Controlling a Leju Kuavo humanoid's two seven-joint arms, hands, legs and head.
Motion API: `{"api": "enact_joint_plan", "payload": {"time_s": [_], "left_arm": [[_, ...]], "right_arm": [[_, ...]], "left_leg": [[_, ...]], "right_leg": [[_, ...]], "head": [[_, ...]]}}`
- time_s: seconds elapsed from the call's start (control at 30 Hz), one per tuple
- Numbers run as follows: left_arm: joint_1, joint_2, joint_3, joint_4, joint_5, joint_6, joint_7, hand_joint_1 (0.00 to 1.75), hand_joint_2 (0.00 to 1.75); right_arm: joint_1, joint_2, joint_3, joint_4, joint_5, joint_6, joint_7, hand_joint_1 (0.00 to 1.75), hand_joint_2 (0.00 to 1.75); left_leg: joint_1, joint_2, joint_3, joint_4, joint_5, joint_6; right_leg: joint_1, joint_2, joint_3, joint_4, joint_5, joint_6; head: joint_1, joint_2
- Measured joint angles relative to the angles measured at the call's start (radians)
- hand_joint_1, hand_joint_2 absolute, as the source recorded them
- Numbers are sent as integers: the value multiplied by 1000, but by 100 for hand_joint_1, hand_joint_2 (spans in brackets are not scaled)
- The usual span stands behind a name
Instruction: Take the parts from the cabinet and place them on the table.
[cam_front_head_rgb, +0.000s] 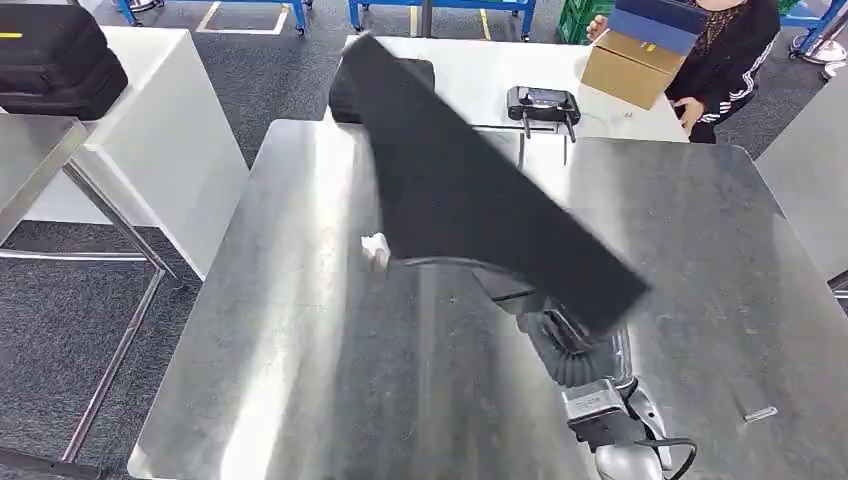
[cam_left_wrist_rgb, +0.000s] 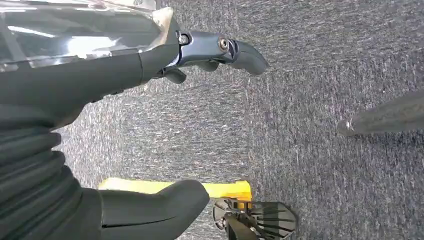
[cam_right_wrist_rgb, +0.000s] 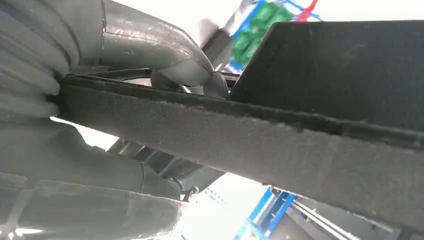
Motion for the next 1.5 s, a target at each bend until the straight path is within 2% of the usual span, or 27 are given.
{"api": "enact_joint_plan", "payload": {"time_s": [0.07,0.17,0.23,0.27,0.33,0.4,0.47,0.6,0.7,0.83,1.03,1.27,1.5], "left_arm": [[0,0,-2,0,-5,-3,1,0,175],[-2,0,-8,0,-10,-11,1,0,175],[-7,0,-12,0,-15,-17,3,0,175],[-8,0,-13,0,-15,-21,4,0,175],[-13,0,-15,0,-16,-27,6,0,175],[-15,0,-18,0,-16,-31,6,0,175],[-14,1,-18,0,-16,-32,8,0,175],[-15,3,-22,0,-18,-40,10,0,175],[-15,6,-27,0,-18,-42,12,0,175],[-15,7,-27,0,-18,-43,14,0,175],[-15,8,-27,0,-18,-46,16,0,175],[-15,8,-28,0,-13,-51,13,0,175],[-16,8,-27,0,6,-50,1,0,175]], "right_arm": [[-23,0,5,21,91,-27,22,175,175],[-96,0,27,107,290,-120,68,175,175],[-160,0,42,185,460,-185,134,175,175],[-211,0,59,267,590,-236,189,175,175],[-302,7,72,402,672,-278,235,175,175],[-375,9,76,529,679,-302,240,175,175],[-413,14,81,594,679,-311,242,175,175],[-470,15,88,697,706,-309,291,175,175],[-520,11,86,793,690,-311,295,175,175],[-558,7,79,868,677,-311,287,175,175],[-574,5,78,914,670,-312,293,175,175],[-628,-16,38,1056,579,-335,283,175,175],[-672,-24,22,1173,684,-337,357,175,175]], "left_leg": [[0,0,0,0,0,0],[0,1,0,0,1,-1],[0,1,-1,0,2,-2],[0,1,-1,0,2,-3],[0,3,0,0,4,-4],[0,0,-2,0,7,-3],[0,0,-3,1,7,-4],[0,0,-5,1,7,-4],[0,0,-6,1,7,-4],[0,0,-6,1,7,-4],[0,0,-7,1,7,-4],[0,-1,-7,1,7,-4],[0,0,-9,1,7,-4]], "right_leg": [[0,0,0,0,0,0],[0,1,0,0,0,0],[0,1,0,0,1,0],[0,1,0,0,2,0],[0,2,-1,0,4,-2],[0,-1,-2,0,4,-1],[0,-1,-3,1,5,-1],[0,-1,-6,2,5,-1],[0,-1,-7,2,5,-1],[0,0,-7,2,5,-1],[0,-1,-8,2,5,-1],[0,-1,-8,2,5,-1],[0,-1,-10,2,5,-1]], "head": [[0,0],[0,0],[0,0],[-1,0],[-1,0],[0,0],[0,0],[0,0],[0,0],[0,0],[0,0],[0,0],[0,0]]}}
